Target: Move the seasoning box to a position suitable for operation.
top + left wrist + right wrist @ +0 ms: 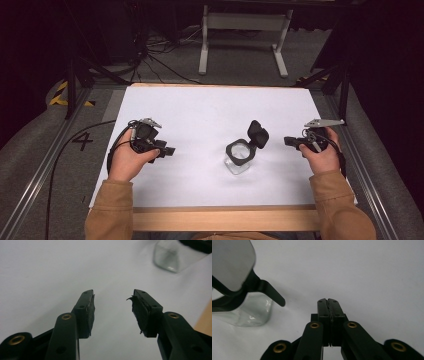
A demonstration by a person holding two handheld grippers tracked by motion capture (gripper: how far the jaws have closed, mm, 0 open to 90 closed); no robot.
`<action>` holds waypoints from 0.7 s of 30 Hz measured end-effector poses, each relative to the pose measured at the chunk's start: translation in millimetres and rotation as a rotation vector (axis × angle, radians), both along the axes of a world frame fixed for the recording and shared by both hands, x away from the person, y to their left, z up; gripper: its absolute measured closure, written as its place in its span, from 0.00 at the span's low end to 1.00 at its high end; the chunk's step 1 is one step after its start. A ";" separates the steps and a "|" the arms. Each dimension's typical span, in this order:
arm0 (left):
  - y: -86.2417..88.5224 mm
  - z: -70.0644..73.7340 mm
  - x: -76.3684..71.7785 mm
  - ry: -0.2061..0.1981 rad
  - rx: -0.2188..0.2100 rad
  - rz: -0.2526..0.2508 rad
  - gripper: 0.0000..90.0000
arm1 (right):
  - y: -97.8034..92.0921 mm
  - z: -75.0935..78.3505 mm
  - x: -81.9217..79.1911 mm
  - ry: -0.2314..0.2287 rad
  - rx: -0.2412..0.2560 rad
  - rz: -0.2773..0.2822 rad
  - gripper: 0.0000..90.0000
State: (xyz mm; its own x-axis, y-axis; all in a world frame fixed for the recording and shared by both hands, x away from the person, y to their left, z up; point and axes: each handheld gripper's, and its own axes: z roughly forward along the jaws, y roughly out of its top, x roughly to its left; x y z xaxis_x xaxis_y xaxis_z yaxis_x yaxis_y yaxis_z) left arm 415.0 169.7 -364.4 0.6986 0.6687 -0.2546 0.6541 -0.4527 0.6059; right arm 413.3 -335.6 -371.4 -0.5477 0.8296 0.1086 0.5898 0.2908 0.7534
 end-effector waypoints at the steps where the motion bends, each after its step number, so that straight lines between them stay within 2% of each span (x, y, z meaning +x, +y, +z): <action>1: -0.8 1.6 -0.8 -0.002 -0.001 -0.011 0.59 | 0.7 3.3 -1.2 -0.009 0.012 0.004 1.00; 2: -0.8 1.6 -0.8 -0.002 -0.001 -0.011 0.59 | 0.7 3.3 -1.2 -0.009 0.012 0.004 1.00; 4: -0.4 5.8 -1.9 -0.030 0.034 0.016 0.59 | 2.2 9.5 -2.9 -0.022 0.027 0.015 1.00; 5: 0.5 7.3 -2.3 -0.018 0.032 0.042 0.57 | 3.0 11.8 -3.4 -0.026 0.035 0.019 1.00; 8: 2.9 12.2 -3.2 -0.003 0.000 0.053 0.60 | 5.3 16.1 -4.6 -0.035 0.044 0.032 1.00; 12: 2.0 16.9 -3.2 -0.021 -0.007 0.041 0.63 | 13.3 22.8 -5.2 -0.052 0.034 0.063 1.00; 15: -0.4 17.9 -2.9 -0.018 -0.010 0.029 0.66 | 25.7 33.0 -4.2 -0.064 0.006 0.125 1.00; 17: -0.9 18.0 -2.4 -0.029 -0.011 0.026 0.66 | 33.8 42.0 -3.7 -0.084 -0.014 0.143 1.00; 21: -1.0 18.3 -1.4 -0.028 -0.015 0.027 0.66 | 43.3 54.1 -1.3 -0.100 -0.005 0.170 1.00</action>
State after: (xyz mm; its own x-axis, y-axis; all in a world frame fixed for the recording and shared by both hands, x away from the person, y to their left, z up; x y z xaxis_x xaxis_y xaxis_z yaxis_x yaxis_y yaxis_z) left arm 413.6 168.6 -346.1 0.6872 0.6838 -0.2454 0.6488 -0.4256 0.6308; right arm 412.0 -292.2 -317.3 -0.6876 0.7248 0.0426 0.4544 0.3838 0.8039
